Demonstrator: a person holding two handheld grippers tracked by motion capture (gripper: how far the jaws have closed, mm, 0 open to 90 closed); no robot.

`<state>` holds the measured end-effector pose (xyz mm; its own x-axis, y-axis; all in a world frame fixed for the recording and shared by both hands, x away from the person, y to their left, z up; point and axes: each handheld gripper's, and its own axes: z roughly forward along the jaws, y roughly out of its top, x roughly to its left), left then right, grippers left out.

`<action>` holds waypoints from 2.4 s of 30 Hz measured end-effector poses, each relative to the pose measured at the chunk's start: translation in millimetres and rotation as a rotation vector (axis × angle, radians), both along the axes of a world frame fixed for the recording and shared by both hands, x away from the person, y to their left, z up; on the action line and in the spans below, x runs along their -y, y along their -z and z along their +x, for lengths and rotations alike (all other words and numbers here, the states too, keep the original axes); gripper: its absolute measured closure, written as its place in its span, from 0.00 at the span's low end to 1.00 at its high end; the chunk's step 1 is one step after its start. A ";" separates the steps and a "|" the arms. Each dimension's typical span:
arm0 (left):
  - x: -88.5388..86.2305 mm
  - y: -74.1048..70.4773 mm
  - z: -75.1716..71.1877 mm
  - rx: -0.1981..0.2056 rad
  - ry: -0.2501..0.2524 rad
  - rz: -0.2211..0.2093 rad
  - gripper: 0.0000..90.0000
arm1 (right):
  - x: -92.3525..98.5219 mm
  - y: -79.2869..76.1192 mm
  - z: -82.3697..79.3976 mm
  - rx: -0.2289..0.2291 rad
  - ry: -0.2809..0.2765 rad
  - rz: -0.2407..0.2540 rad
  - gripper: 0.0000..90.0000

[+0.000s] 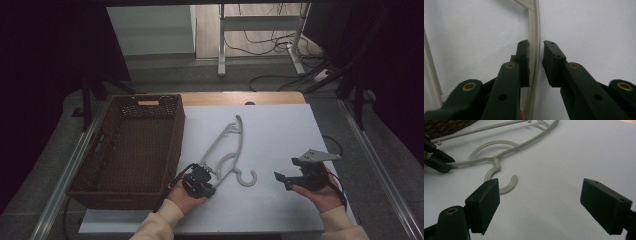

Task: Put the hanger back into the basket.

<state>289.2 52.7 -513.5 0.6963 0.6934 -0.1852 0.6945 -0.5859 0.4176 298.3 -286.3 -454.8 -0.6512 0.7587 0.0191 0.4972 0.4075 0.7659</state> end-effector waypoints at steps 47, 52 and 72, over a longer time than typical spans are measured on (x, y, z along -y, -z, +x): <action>-5.1 -34.5 6.3 0.026 0.003 -0.189 0.91 | 27.4 -1.0 5.7 -0.007 0.119 0.050 0.19; -8.1 -48.8 3.3 0.055 -0.004 -0.239 0.91 | 33.7 0.8 7.9 -0.013 0.144 0.059 0.19; -24.3 -106.7 -7.4 0.120 0.031 -0.418 0.91 | 34.8 4.0 9.8 -0.025 0.146 0.055 0.19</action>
